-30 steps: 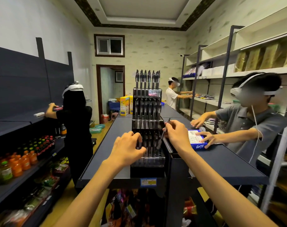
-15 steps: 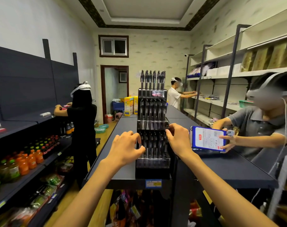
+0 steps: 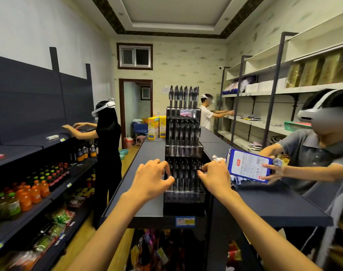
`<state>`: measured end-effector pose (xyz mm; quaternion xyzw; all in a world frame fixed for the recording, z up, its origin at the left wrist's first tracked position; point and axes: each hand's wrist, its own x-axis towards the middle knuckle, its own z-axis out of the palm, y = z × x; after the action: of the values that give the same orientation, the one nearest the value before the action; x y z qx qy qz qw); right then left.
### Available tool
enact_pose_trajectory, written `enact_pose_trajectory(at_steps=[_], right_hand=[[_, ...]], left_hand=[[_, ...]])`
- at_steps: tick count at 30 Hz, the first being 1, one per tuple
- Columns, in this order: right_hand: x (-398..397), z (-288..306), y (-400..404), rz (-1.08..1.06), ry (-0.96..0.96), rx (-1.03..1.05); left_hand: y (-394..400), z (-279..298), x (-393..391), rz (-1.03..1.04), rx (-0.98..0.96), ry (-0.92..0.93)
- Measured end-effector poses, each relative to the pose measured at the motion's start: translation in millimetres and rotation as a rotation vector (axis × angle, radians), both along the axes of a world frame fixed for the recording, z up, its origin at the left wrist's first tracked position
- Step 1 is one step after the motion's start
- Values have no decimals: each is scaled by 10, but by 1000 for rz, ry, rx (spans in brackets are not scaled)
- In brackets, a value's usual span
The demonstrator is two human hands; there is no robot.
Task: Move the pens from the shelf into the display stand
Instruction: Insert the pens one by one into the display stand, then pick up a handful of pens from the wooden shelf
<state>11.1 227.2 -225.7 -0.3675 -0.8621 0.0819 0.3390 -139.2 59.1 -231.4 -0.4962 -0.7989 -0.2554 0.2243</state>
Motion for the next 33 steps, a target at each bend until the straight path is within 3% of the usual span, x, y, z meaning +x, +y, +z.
enact_pose_trajectory(at_steps=[8, 15, 23, 33], right_hand=[[222, 106, -145, 26, 60, 73], [882, 217, -186, -39, 104, 40], [2209, 257, 18, -292, 28, 15], [4486, 177, 430, -578, -62, 3]], left_hand=[[80, 157, 190, -174, 89, -121], [398, 283, 734, -365, 99, -41], [1065, 389, 1884, -647, 74, -53], [1988, 336, 3951, -937, 31, -41]])
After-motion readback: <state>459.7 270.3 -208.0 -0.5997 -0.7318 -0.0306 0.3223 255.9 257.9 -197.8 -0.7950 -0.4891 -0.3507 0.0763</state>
